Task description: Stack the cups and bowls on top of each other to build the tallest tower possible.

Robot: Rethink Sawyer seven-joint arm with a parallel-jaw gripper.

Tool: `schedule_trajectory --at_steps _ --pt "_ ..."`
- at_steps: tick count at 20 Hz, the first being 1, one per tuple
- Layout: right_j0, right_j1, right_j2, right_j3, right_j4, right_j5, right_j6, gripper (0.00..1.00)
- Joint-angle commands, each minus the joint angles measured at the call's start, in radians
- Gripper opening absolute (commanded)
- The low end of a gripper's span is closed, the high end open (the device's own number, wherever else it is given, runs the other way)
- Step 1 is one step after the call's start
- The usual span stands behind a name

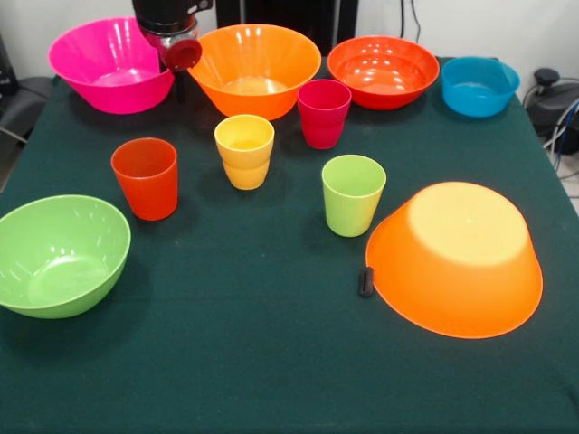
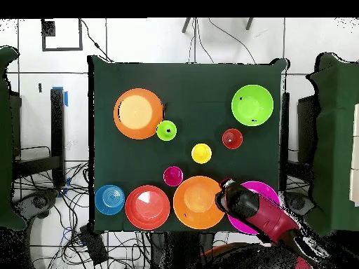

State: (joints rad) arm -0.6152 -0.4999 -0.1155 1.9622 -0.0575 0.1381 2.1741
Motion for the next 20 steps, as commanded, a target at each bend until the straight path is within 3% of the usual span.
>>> schedule_trajectory --at_steps 1,8,9,13,20 --pt "0.003 0.035 0.115 -0.090 -0.035 -0.047 0.043 1.00" --pt "-0.007 0.045 0.119 -0.154 -0.165 -0.060 -0.063 1.00" --pt "-0.005 0.043 0.121 -0.169 -0.210 -0.064 -0.067 0.00" --pt "-0.008 0.041 0.125 -0.179 -0.264 -0.101 -0.070 0.00" --pt "-0.025 0.016 0.166 -0.171 -0.301 -0.046 -0.034 0.00"
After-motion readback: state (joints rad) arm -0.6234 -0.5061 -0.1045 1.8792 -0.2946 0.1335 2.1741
